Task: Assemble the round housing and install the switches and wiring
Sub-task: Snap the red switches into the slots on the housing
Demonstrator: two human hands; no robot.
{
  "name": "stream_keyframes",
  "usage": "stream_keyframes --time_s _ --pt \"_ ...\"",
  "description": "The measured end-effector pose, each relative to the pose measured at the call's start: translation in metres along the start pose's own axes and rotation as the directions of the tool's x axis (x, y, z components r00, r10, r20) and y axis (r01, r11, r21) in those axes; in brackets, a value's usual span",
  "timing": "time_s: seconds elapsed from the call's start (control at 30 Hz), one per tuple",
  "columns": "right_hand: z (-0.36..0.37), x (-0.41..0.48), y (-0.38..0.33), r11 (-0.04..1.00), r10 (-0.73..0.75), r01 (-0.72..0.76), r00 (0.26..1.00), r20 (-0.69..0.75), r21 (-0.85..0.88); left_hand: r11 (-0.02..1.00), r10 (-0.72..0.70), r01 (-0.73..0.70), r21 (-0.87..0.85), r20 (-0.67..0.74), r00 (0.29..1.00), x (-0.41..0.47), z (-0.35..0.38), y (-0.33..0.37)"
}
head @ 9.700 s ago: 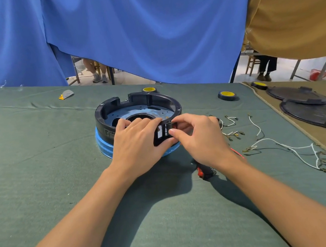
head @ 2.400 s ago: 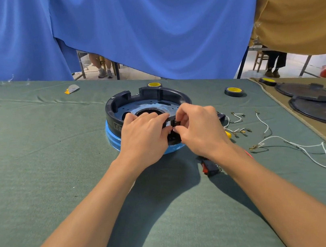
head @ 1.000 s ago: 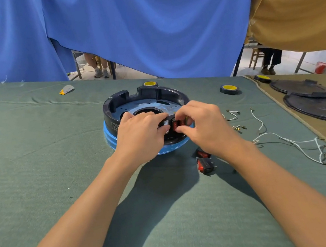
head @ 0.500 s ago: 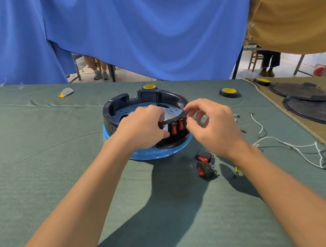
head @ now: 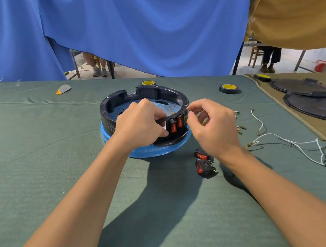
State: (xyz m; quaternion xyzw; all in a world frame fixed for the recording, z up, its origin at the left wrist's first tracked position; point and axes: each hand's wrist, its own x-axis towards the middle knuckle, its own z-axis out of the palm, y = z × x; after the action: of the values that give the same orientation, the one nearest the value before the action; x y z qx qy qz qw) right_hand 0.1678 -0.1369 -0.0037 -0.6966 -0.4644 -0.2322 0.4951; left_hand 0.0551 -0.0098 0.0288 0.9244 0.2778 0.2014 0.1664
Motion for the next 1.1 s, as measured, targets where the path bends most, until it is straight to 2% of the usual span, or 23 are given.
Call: stream_keyframes --time_s 0.13,0.2,0.3,0.47,0.8,1.1 --pt "0.008 -0.005 -0.01 0.979 -0.023 0.068 0.974 0.226 -0.193 1.0 -0.013 0.013 -0.004 0.017 1.0 0.001 -0.001 0.0" --pt "0.013 -0.008 -0.014 0.958 0.006 0.069 0.966 0.259 -0.279 1.0 -0.002 0.002 0.007 0.026 1.0 0.001 -0.001 -0.001" --pt "0.016 -0.007 -0.02 0.963 0.083 -0.008 0.959 0.27 -0.269 0.999 0.028 -0.029 0.02 0.033 0.999 0.001 -0.001 -0.003" --pt "0.018 0.006 -0.025 0.95 0.22 -0.114 0.906 0.362 -0.291 0.99 0.077 -0.079 0.113 0.024 0.997 0.004 0.004 -0.004" --pt "0.017 0.013 -0.03 0.938 0.328 -0.261 0.879 0.345 -0.227 0.983 0.08 -0.079 0.164 -0.001 0.997 0.005 0.007 -0.005" --pt "0.017 -0.003 -0.024 0.968 0.224 -0.174 0.927 0.302 -0.183 0.994 0.065 -0.063 0.091 -0.011 0.998 0.006 0.008 -0.006"
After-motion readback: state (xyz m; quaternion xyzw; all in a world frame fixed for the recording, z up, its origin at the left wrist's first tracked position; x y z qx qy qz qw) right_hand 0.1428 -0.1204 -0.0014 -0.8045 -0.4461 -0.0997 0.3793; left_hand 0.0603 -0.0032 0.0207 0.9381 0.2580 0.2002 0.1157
